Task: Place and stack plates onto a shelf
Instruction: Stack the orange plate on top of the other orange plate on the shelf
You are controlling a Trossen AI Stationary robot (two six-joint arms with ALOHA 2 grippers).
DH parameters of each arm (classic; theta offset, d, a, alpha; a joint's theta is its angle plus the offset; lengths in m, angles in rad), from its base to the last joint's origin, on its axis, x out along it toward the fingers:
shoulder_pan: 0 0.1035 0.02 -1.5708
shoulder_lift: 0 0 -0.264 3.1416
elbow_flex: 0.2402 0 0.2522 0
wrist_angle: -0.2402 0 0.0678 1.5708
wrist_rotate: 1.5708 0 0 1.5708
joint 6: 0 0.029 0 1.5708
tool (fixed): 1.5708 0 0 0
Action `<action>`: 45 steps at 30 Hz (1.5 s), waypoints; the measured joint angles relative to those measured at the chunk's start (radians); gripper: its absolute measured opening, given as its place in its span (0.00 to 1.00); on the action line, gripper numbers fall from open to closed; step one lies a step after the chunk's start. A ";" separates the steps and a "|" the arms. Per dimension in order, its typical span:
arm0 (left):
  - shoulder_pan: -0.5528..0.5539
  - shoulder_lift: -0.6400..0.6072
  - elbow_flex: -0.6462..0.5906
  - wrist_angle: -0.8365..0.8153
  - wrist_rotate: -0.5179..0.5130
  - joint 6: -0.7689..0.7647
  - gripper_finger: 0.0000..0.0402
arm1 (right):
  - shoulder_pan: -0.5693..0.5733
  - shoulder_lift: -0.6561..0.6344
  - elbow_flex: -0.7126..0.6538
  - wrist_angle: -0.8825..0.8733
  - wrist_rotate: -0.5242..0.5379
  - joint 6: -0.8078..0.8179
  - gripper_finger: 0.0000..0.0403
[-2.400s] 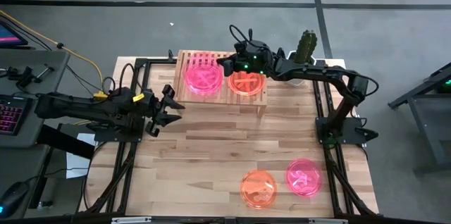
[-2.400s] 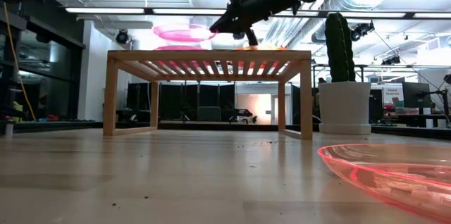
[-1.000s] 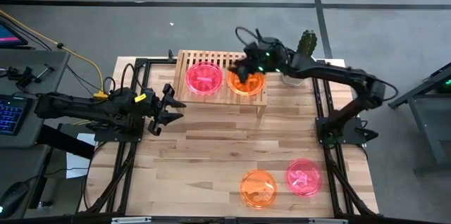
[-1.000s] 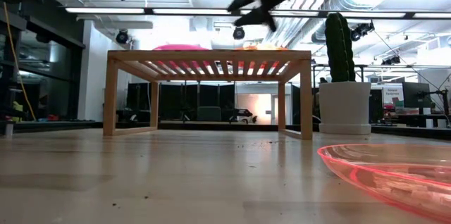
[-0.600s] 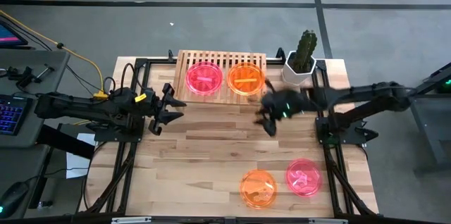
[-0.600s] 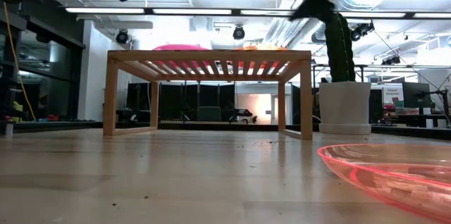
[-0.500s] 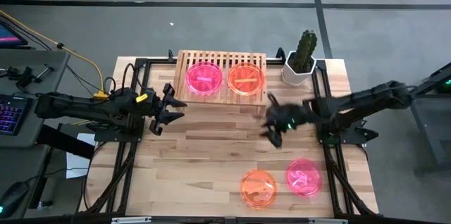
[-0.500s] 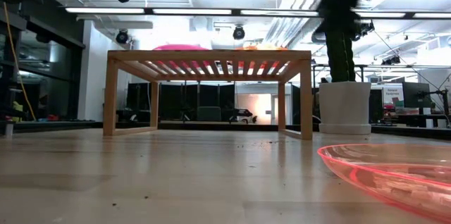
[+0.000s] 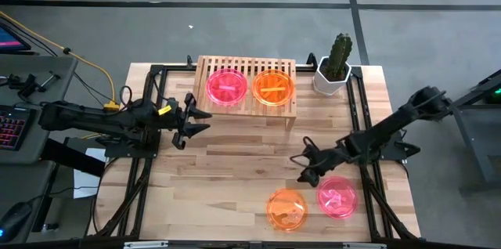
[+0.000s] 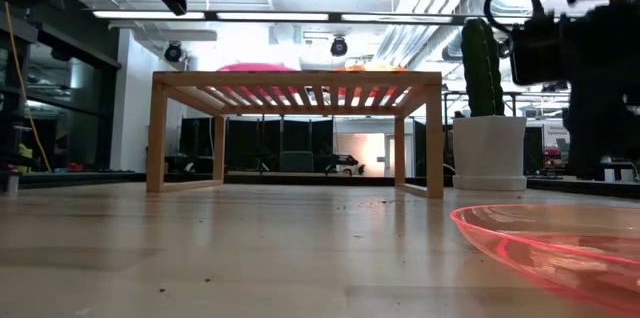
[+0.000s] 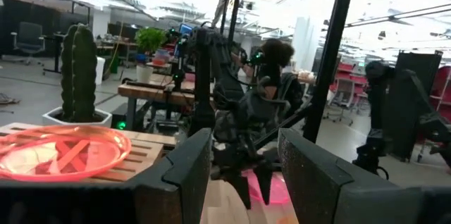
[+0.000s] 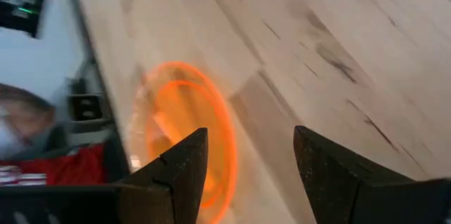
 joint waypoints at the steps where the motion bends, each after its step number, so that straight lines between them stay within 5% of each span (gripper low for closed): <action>1: 0.000 0.000 0.000 0.000 0.000 0.000 0.39 | 0.007 0.025 0.009 -0.001 -0.002 0.004 0.48; 12: 0.000 0.000 0.000 -0.002 0.000 -0.010 0.39 | 0.030 0.321 0.183 0.004 -0.167 -0.057 0.48; 20: 0.000 0.000 0.000 -0.001 0.000 -0.010 0.39 | 0.029 0.413 0.260 -0.008 -0.218 -0.102 0.44; 28: 0.000 0.000 0.000 -0.001 0.000 -0.010 0.39 | 0.029 0.419 0.274 -0.068 -0.211 -0.176 0.04; 35: 0.000 0.000 0.000 -0.001 0.000 -0.010 0.39 | 0.012 0.394 0.272 -0.039 -0.292 -0.257 0.01; 45: 0.000 0.000 0.000 0.003 -0.002 -0.009 0.39 | -0.147 0.128 0.308 -0.030 -0.333 -0.439 0.00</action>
